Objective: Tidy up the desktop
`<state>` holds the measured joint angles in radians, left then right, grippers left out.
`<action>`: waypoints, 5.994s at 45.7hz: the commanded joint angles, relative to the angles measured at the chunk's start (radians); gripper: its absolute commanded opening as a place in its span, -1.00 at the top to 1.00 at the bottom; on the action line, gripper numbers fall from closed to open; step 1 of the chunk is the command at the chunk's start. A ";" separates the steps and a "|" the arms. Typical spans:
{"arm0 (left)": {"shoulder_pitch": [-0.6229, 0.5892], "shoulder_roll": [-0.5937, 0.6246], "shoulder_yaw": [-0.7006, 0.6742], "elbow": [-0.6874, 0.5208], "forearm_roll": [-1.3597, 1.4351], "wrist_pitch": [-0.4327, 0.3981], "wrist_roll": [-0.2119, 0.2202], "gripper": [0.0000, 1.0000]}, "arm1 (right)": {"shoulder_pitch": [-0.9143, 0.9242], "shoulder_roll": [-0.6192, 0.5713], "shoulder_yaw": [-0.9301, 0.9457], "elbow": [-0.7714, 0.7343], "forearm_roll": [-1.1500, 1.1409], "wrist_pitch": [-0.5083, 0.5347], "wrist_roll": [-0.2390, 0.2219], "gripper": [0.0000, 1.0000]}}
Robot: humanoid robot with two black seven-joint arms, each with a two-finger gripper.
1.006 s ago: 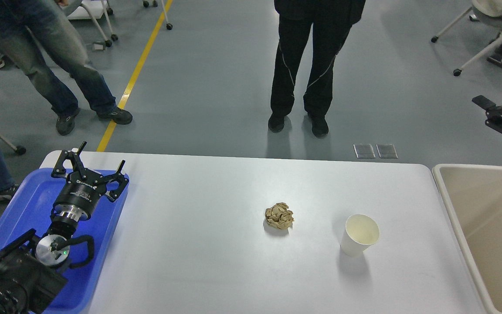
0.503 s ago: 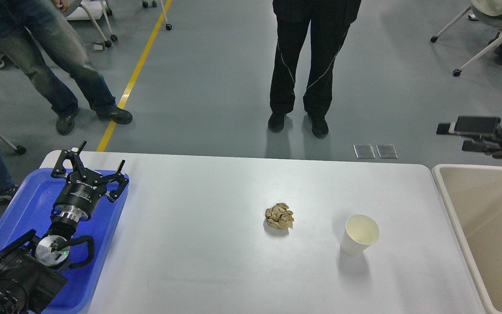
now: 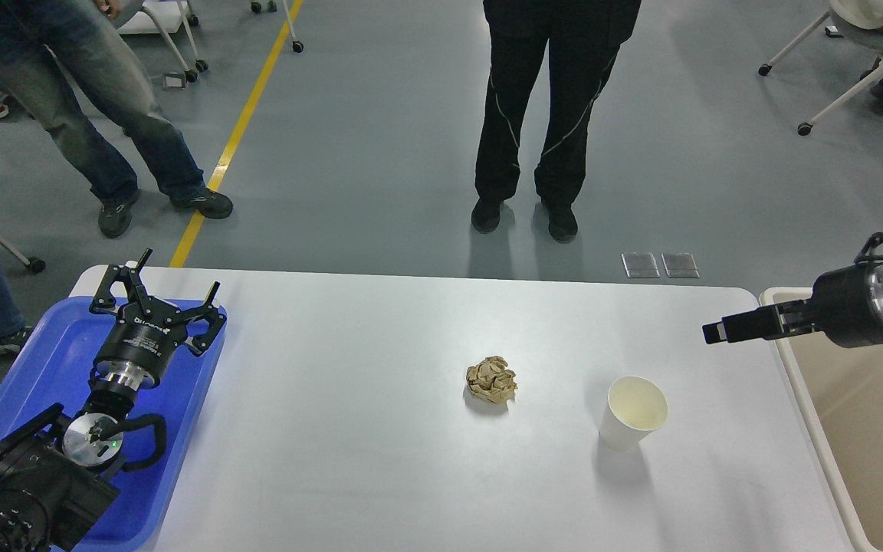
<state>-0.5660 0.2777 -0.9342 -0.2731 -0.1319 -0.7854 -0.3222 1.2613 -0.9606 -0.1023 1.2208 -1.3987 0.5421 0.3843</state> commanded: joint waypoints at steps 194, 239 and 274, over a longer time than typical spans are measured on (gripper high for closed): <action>0.000 0.000 0.000 0.000 0.000 0.000 0.000 -1.00 | 0.046 0.059 -0.135 -0.765 0.793 -0.062 0.143 1.00; 0.000 0.000 0.000 0.000 0.000 0.000 0.000 -1.00 | -0.365 0.289 -0.116 -1.210 1.015 -0.488 -0.283 1.00; 0.000 0.000 0.000 0.000 0.000 0.000 0.000 -1.00 | -0.643 0.522 -0.054 -1.241 1.141 -0.695 -0.334 1.00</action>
<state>-0.5660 0.2776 -0.9342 -0.2731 -0.1319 -0.7854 -0.3221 0.6848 -0.5099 -0.1726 -0.0058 -0.2737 -0.1265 0.0578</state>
